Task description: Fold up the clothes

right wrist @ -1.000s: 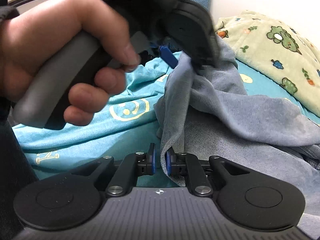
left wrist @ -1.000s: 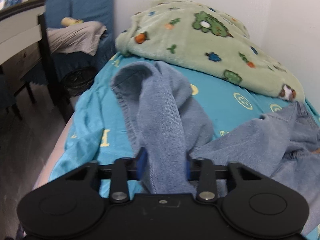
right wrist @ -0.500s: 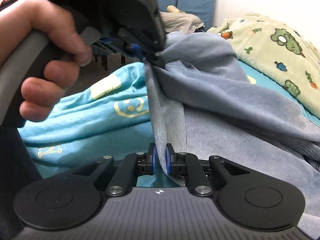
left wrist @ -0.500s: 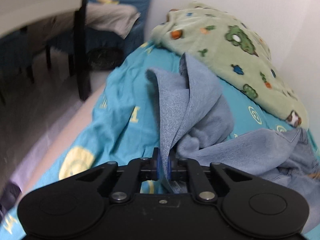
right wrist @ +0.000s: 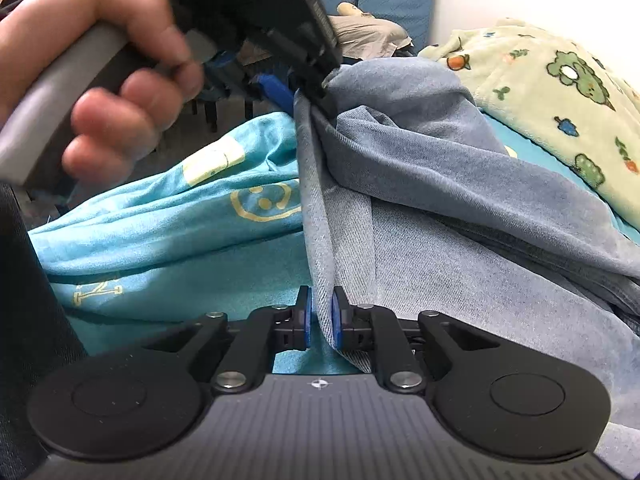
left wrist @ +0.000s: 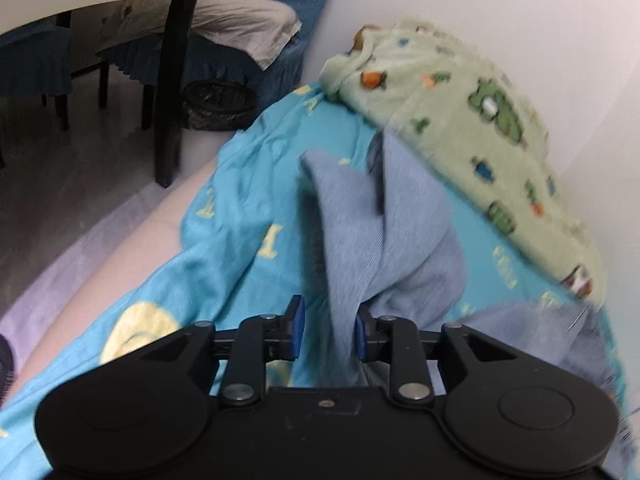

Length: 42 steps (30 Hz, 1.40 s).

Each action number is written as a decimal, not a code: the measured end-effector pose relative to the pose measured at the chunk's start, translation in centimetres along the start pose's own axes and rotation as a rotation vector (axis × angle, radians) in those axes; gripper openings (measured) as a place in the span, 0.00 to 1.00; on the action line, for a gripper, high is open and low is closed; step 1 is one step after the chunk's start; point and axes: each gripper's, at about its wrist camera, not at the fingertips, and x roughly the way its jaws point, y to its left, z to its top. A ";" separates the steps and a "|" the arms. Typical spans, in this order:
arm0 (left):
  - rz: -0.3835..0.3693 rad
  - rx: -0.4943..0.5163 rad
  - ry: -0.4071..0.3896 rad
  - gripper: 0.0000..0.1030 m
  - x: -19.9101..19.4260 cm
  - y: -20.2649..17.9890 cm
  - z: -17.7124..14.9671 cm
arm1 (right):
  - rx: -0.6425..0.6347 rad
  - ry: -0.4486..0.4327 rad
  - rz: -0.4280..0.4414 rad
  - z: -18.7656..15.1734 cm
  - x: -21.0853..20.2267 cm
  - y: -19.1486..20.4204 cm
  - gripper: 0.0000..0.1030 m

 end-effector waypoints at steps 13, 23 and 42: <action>-0.210 -0.288 -0.018 0.27 2.7 3.7 4.2 | 0.055 -0.001 0.020 0.0 0.5 -0.7 0.10; -0.212 -0.456 0.048 0.43 7.0 6.0 7.8 | 0.069 0.025 0.021 0.1 1.6 -0.9 0.10; -0.193 -0.233 -0.038 0.01 4.2 4.0 13.2 | 0.032 -0.067 0.034 1.4 1.1 -0.1 0.04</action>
